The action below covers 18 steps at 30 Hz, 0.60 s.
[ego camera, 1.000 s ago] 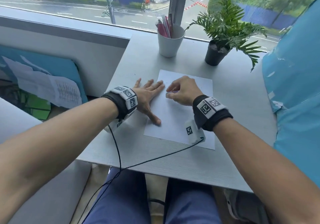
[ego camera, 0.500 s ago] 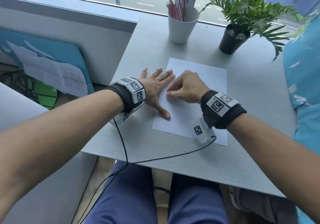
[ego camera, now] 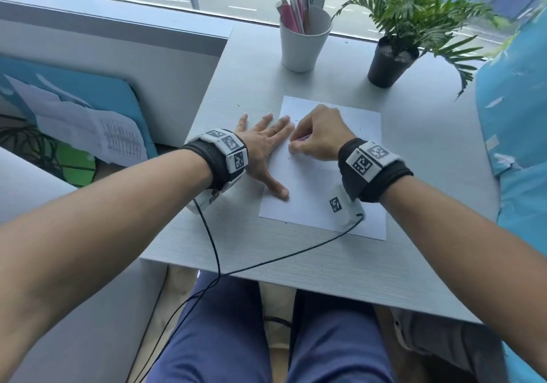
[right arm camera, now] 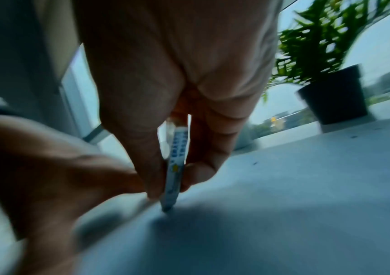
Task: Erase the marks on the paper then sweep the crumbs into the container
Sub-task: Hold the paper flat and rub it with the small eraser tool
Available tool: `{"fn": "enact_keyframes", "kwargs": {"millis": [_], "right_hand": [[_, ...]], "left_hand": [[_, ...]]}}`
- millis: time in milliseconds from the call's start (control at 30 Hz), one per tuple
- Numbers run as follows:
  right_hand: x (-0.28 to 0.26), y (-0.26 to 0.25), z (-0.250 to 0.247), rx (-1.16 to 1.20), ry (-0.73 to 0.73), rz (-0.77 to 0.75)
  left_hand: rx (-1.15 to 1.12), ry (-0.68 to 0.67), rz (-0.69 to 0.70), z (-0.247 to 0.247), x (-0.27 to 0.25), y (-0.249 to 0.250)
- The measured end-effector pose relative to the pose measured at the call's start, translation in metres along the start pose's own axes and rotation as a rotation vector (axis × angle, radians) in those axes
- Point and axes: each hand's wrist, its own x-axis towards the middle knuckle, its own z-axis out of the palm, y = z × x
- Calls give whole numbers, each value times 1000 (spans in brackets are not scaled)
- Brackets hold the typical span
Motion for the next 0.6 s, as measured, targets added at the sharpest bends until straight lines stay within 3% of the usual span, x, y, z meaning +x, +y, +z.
{"fn": "enact_keyframes", "kwargs": {"millis": [67,100,167,233,333,367,433,500,600], "right_hand": [[-9,-7,4,-52,-117,-98],[-4,-4,-1,-52,-110,-62],[9,8,-13,-2,4,59],[9,7,-11,-12,48,69],[-7,-6,1,-67,-118,-61],[-6,-5,-2,-70,-130,-43],[5,6,-13,-29,-33,56],[7,8,-9,-38,34,63],[-11,-7,5,-106,-138,-86]], "left_hand": [[2,9,-5,0,0,1],[5,10,-6,0,0,1],[16,14,-9,-1,1,3],[22,5,-18,-2,0,4],[22,5,-23,-2,1,3],[28,2,-22,-2,0,3],[38,-3,-21,-4,1,6],[44,-11,-31,-4,1,7],[43,-9,-33,-3,1,5]]}}
